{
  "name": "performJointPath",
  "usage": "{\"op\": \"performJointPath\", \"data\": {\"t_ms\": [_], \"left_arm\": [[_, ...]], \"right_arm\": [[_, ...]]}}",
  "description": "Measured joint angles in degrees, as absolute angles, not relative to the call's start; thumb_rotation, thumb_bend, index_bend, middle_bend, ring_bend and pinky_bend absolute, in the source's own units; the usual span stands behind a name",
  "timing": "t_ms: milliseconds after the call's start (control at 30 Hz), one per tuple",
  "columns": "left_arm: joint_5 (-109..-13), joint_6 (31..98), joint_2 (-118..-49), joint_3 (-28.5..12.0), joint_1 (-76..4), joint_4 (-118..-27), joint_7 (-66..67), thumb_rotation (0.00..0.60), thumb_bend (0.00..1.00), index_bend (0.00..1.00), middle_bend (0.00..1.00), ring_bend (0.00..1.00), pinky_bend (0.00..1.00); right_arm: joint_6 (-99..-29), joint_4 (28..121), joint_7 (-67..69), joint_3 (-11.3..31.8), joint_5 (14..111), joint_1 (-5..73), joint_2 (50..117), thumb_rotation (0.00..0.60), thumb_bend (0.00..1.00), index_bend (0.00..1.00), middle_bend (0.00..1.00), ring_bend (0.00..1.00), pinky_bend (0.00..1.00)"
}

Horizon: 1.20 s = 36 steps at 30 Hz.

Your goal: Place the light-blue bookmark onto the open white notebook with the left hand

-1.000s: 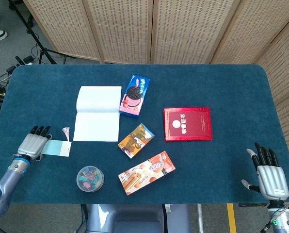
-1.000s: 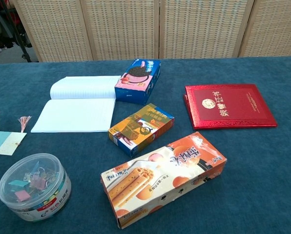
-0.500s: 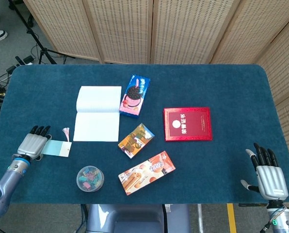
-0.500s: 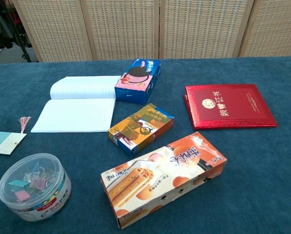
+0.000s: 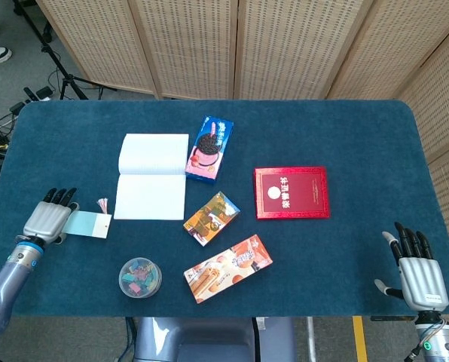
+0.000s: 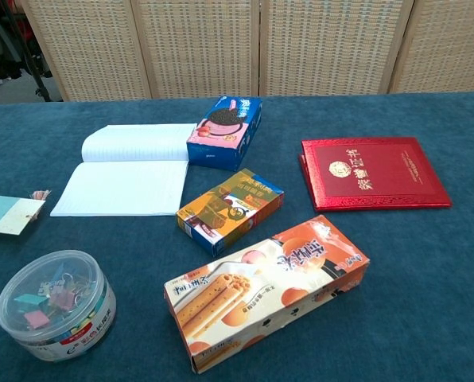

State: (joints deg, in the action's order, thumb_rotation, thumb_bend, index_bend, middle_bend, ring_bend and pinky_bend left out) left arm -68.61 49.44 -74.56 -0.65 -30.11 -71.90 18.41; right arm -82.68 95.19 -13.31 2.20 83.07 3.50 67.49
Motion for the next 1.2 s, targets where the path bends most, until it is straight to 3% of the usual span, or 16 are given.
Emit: {"op": "performJointPath", "data": {"t_ms": [433,1200], "left_arm": [[-62.64,48.40,-70.13,-4.65,-33.44,-81.24,21.79,0.600,0.28,0.36,0.00,0.00,0.00],[-30.50,44.27,-76.15,-8.84,-53.96,-84.67,40.52,0.600,0.30,0.37,0.00,0.00,0.00]], "right_arm": [[-81.86,95.06,-11.73,2.37,82.43,3.71,66.98,0.600,0.10,0.12,0.00,0.00,0.00],[-76.79,92.49,-6.35,4.09,77.06,5.37,65.99,0.600,0.10,0.12,0.00,0.00,0.00]]}}
